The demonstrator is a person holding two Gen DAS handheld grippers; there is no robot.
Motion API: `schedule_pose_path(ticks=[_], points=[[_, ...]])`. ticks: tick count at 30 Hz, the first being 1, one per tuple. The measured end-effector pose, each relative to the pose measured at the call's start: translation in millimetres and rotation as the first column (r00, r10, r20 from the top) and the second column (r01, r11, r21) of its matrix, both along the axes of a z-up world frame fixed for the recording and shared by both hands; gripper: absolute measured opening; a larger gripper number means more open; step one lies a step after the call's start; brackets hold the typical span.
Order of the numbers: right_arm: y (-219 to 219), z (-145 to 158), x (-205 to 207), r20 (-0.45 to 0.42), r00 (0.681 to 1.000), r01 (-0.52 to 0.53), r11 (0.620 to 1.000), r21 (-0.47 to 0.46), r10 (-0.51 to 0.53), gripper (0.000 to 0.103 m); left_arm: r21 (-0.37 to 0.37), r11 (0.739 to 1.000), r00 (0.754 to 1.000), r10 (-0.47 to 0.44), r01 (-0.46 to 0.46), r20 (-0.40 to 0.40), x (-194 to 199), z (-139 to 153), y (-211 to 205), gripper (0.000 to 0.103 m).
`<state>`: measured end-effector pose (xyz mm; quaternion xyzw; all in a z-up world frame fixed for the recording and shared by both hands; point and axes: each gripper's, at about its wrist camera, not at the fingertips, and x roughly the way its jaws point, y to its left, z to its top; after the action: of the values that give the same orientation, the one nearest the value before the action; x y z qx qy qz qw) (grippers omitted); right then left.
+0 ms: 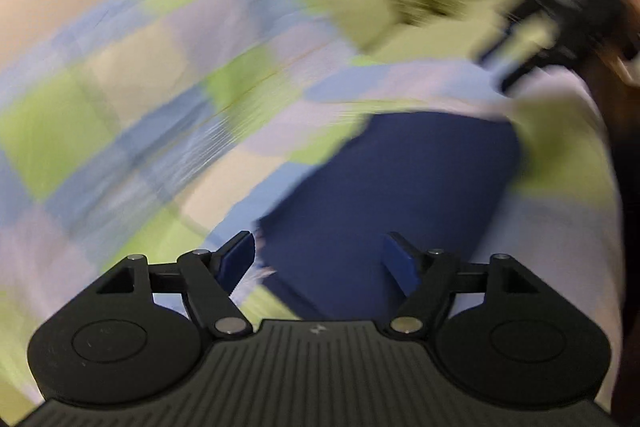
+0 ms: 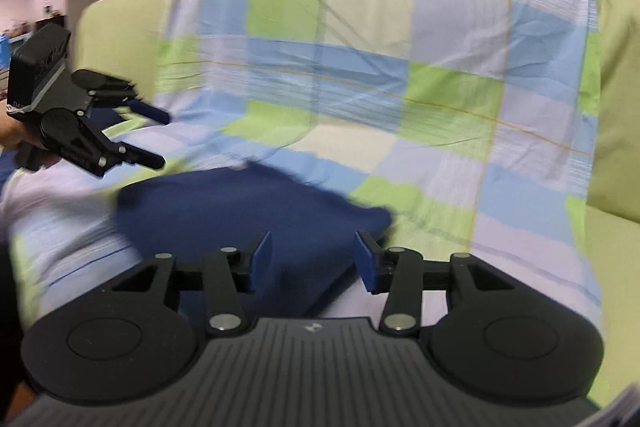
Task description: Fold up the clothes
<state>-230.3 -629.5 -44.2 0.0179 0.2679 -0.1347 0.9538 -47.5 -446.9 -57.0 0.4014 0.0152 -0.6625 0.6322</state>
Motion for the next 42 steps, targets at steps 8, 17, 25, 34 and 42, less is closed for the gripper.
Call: schedule_pose_path(ticks=[8,17,25,34,42], points=[[95,-31,24,-0.236,0.967,-0.188,0.903,-0.387,0.100,0.055,0.069,0.988,0.899,-0.155,0.138,0.410,-66,-67,-5,0.074],[116,-79,88,-0.477,0.875,-0.396,0.690,-0.606,0.083,0.065,0.163,0.978,0.921,-0.177,0.126,0.347,-41,-81,-35,0.061],[104,-84,81,-0.530,0.847,-0.428,0.642,-0.637,0.038,0.063,0.178,0.974,0.909,-0.197,0.139,0.368,-46,-82,-29,0.058],[110,-85,87,-0.544,0.839,-0.426,0.651,-0.629,0.023,0.040,0.225,0.968,0.906,-0.191,0.110,0.377,-50,-80,-21,0.047],[105,-94,77,-0.512,0.858,-0.408,0.671,-0.619,0.049,0.036,0.196,0.974,0.927,-0.174,0.112,0.332,-44,-83,-12,0.047]])
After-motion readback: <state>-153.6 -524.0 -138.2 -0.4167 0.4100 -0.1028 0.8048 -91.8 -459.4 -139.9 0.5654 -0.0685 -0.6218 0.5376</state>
